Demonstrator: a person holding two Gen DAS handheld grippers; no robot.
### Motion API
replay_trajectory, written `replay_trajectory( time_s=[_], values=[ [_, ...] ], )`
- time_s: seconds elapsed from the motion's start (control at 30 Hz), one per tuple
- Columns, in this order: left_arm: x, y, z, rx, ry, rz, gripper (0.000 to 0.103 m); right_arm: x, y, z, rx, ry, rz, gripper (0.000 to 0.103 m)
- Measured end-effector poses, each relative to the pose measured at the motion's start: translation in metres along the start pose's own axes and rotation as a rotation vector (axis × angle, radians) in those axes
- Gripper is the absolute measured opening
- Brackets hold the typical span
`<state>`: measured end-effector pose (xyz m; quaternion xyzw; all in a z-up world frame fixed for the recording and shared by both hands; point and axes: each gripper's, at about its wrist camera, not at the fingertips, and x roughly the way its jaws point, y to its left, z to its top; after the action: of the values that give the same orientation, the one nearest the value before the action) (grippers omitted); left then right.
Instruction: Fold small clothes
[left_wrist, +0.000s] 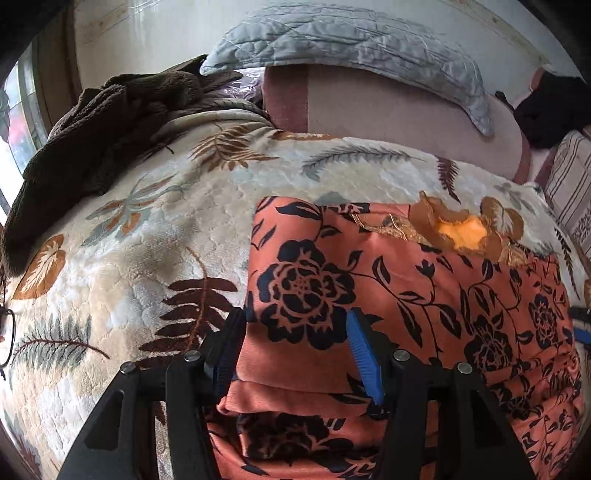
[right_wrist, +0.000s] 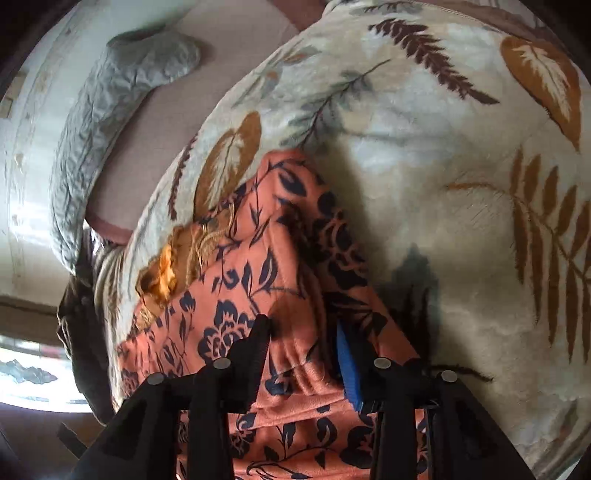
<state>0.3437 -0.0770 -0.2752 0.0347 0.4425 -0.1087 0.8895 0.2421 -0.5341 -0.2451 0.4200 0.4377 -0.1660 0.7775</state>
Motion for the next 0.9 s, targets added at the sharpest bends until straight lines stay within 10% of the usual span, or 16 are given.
replay_trajectory(
  time_s=[0.07, 0.17, 0.27, 0.43, 0.77, 0.9],
  values=[
    [0.008, -0.004, -0.001, 0.013, 0.025, 0.015, 0.059, -0.023, 0.004, 0.006, -0.038, -0.134, -0.056, 0.072],
    [0.019, -0.006, -0.001, 0.031, 0.051, 0.057, 0.063, -0.044, 0.015, 0.009, -0.116, -0.287, -0.041, 0.071],
    [0.022, -0.003, -0.001, 0.013, 0.061, 0.053, 0.065, -0.025, 0.035, 0.007, -0.212, -0.183, 0.059, 0.066],
    [0.031, 0.000, 0.000, 0.010, 0.099, 0.067, 0.078, 0.039, 0.046, 0.004, -0.230, -0.042, -0.030, 0.060],
    [0.008, 0.005, 0.005, -0.031, 0.025, 0.019, 0.082, 0.026, 0.095, -0.035, -0.389, -0.016, 0.081, 0.060],
    [0.035, -0.005, -0.005, 0.049, 0.153, 0.076, 0.084, 0.060, 0.103, -0.061, -0.468, 0.120, -0.003, 0.061]
  ],
)
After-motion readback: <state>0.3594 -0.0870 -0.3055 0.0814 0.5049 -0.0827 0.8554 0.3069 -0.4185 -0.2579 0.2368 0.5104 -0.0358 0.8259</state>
